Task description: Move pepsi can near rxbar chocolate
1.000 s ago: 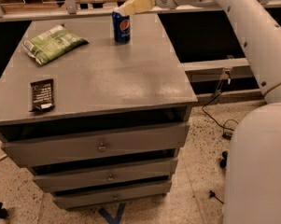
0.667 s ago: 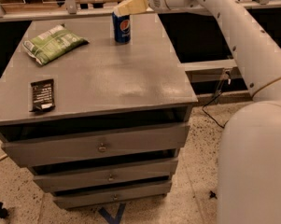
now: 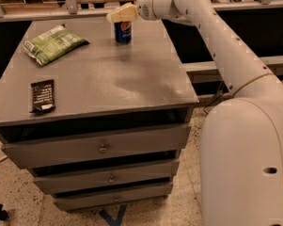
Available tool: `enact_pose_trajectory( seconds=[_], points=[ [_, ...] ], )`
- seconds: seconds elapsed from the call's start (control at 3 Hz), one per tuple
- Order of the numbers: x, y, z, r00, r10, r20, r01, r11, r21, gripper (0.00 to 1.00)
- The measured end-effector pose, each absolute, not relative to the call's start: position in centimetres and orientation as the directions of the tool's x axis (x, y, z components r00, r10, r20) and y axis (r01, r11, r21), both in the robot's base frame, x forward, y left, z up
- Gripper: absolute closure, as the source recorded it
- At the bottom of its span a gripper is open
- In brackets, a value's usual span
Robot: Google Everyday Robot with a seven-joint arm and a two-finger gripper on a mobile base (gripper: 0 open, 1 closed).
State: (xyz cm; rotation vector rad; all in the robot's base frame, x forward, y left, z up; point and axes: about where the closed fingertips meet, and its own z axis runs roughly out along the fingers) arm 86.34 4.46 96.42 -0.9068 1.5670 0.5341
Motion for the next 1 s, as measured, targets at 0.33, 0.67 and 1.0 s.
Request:
enact_pose_trajectory(
  seconds=[0.33, 0.67, 1.0],
  points=[
    [87.7, 5.9, 94.9, -0.017, -0.245, -0.969, -0.792, 0.595, -0.136, 0.0],
    [88.5, 7.2, 93.3, -0.038, -0.227, -0.973, -0.8, 0.59, -0.107, 0.0],
    [88.9, 7.8, 91.9, -0.064, -0.212, -0.975, -0.798, 0.597, -0.077, 0.12]
  ],
)
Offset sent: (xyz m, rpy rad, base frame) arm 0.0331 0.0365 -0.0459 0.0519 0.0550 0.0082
